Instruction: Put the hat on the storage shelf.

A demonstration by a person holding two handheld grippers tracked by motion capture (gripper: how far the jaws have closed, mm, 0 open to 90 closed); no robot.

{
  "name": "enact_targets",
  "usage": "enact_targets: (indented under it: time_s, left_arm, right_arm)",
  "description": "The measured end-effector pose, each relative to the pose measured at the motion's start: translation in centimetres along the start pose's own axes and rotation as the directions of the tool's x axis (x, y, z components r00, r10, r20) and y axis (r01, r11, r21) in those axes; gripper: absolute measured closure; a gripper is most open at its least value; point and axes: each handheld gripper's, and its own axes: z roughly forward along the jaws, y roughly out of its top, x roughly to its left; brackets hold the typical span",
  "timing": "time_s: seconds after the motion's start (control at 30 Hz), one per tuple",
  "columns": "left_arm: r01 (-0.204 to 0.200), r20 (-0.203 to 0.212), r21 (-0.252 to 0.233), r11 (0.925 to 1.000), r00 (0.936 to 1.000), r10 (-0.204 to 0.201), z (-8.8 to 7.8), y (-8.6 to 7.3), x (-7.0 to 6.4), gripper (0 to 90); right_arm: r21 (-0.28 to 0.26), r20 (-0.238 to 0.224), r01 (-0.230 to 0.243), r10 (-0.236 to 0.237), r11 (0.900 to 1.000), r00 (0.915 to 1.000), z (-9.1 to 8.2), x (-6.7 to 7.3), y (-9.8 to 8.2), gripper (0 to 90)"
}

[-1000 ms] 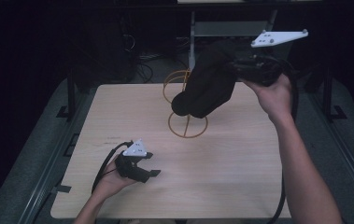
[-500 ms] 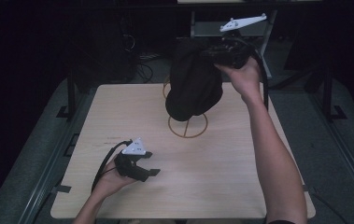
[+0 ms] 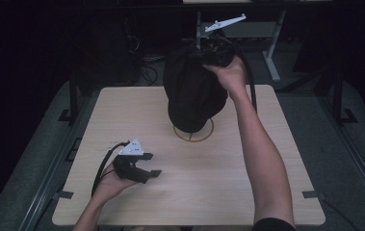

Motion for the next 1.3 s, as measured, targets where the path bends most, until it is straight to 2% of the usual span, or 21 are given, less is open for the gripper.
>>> enact_targets:
  time_s: [0.13,0.2,0.3,0.33,0.37,0.4,0.43,0.5,0.57,0.6,0.63,0.83,0.93,1.17,1.3]
  left_arm:
    - [0.001,0.019,-0.007,1.0000,0.9998,-0.001,0.1,0.1,-0.3,26.9]
    - [0.003,0.023,-0.007,1.0000,0.9997,-0.002,0.1,0.1,-0.3,26.9]
    - [0.000,0.024,-0.007,1.0000,0.9997,0.000,0.1,0.1,-0.2,26.9]
    - [0.006,0.026,-0.016,0.9999,0.9996,-0.006,0.0,0.0,-0.1,26.9]
    - [0.006,0.026,-0.016,0.9999,0.9996,-0.006,0.0,0.0,-0.1,26.8]
    - [0.005,0.024,-0.014,0.9999,0.9997,-0.005,-0.1,0.0,-0.1,26.8]
    - [0.005,0.024,-0.014,0.9999,0.9997,-0.005,-0.1,0.0,-0.1,26.9]
    - [0.006,0.023,-0.015,0.9999,0.9997,-0.006,-0.1,-0.1,0.0,26.8]
    - [0.006,0.024,-0.014,0.9999,0.9997,-0.006,0.0,-0.3,0.0,26.8]
    - [0.013,0.025,-0.012,0.9998,0.9996,-0.012,0.0,-0.3,0.0,26.8]
    - [0.014,0.026,-0.012,0.9998,0.9996,-0.014,0.1,-0.3,0.0,26.8]
    - [0.011,0.021,-0.024,0.9996,0.9997,-0.011,-0.1,-0.3,0.0,26.5]
    - [0.009,0.015,-0.026,0.9996,0.9999,-0.009,-0.1,-0.3,0.1,25.7]
    - [0.008,-0.006,-0.041,0.9991,0.9999,-0.008,-0.1,-0.3,0.0,24.4]
    - [0.004,-0.010,-0.034,0.9994,0.9999,-0.005,-0.1,-0.4,0.0,24.3]
  right_arm:
    - [0.048,0.001,-0.017,0.017,0.999,0.9999,1.9,-0.2,0.2,80.7]
    - [0.078,0.017,-0.009,0.008,0.997,0.9998,2.7,-0.1,0.2,80.2]
    - [0.095,0.022,-0.012,0.010,0.995,0.9997,3.5,0.0,0.1,77.8]
    - [0.102,0.027,-0.031,0.028,0.994,0.9992,4.2,0.0,0.0,71.9]
    - [0.102,0.027,-0.031,0.028,0.994,0.9992,4.2,0.0,0.0,71.9]
    - [0.143,0.024,-0.036,0.033,0.989,0.9992,5.0,0.0,-0.2,69.4]
    - [0.143,0.024,-0.036,0.033,0.989,0.9992,5.0,0.0,-0.2,69.4]
    - [0.173,0.037,-0.026,0.019,0.985,0.9991,5.7,0.1,-0.5,63.2]
    - [0.171,0.038,-0.024,0.018,0.985,0.9991,5.8,0.1,-0.5,62.1]
    - [0.173,0.037,-0.024,0.018,0.985,0.9991,5.8,0.2,-0.5,60.8]
    - [0.172,0.024,-0.037,0.033,0.984,0.9992,5.8,0.1,-0.5,55.3]
    - [0.154,0.011,-0.060,0.059,0.986,0.9982,4.7,-0.3,-0.6,46.1]
    - [0.128,0.016,-0.049,0.048,0.990,0.9987,3.9,-0.4,-0.9,44.4]
    - [0.083,0.006,-0.081,0.081,0.993,0.9967,1.4,-0.8,-1.8,38.1]
    - [0.070,0.010,-0.091,0.090,0.993,0.9959,0.7,-1.0,-2.0,36.4]
